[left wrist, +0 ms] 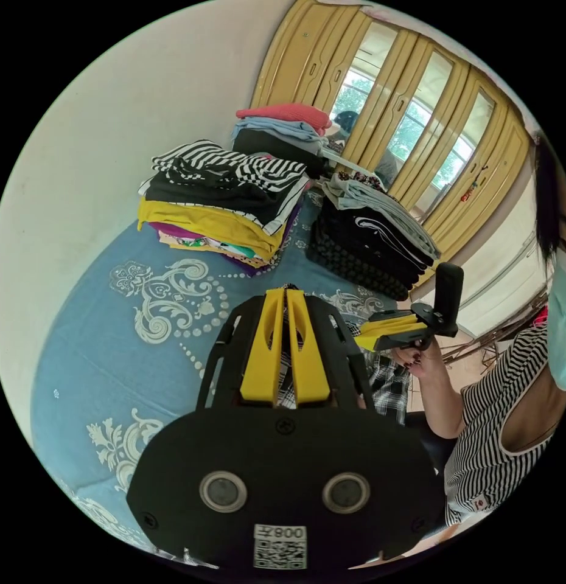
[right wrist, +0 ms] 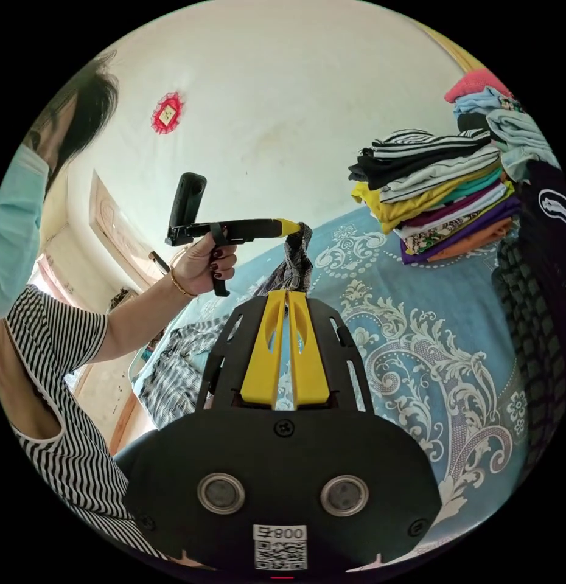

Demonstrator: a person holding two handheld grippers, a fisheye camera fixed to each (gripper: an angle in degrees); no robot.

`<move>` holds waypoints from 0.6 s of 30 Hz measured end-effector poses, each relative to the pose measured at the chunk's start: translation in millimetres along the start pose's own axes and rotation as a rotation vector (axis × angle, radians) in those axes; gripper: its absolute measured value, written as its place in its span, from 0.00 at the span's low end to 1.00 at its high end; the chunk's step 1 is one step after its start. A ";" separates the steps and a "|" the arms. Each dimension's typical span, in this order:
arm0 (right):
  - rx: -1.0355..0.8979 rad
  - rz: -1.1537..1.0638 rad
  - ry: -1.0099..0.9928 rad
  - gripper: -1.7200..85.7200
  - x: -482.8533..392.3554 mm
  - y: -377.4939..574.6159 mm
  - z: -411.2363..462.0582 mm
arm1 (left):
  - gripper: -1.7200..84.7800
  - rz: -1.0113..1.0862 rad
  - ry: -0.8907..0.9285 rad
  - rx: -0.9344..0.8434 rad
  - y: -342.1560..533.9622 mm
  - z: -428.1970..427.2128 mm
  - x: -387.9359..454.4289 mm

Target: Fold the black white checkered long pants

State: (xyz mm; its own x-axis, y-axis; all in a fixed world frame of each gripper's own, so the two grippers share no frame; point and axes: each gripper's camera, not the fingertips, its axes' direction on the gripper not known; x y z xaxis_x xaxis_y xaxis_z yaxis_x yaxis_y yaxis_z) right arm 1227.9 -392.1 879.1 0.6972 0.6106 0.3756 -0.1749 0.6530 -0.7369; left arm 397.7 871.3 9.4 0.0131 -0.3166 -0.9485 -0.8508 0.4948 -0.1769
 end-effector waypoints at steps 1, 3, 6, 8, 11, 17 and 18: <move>-0.026 0.024 0.009 0.02 6.0 0.7 1.3 | 0.03 0.000 -0.002 -0.012 -0.5 6.1 -1.2; -0.076 0.054 0.037 0.02 14.0 1.6 5.2 | 0.03 0.007 -0.005 -0.078 -0.1 35.0 -7.2; -0.124 0.097 0.071 0.03 25.1 3.3 11.6 | 0.03 -0.019 0.043 -0.130 7.0 64.2 -16.8; -0.158 0.104 0.106 0.03 28.9 3.5 16.9 | 0.03 -0.041 0.068 -0.110 13.0 65.2 -20.5; -0.159 0.089 0.167 0.03 27.3 2.4 18.4 | 0.03 -0.044 0.058 -0.042 23.1 45.7 -19.5; -0.097 0.122 0.247 0.06 32.5 4.6 17.9 | 0.03 -0.026 0.066 0.023 48.1 23.2 0.8; -0.090 0.127 0.248 0.06 33.6 5.2 16.2 | 0.03 -0.016 0.055 -0.009 54.0 31.9 5.0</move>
State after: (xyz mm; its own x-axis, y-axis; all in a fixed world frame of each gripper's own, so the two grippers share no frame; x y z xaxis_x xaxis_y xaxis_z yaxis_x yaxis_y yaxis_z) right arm 1239.1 -360.9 897.0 0.8243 0.5493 0.1369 -0.2164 0.5292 -0.8204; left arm 368.5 922.3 -13.3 -0.0018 -0.3690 -0.9294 -0.8556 0.4816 -0.1896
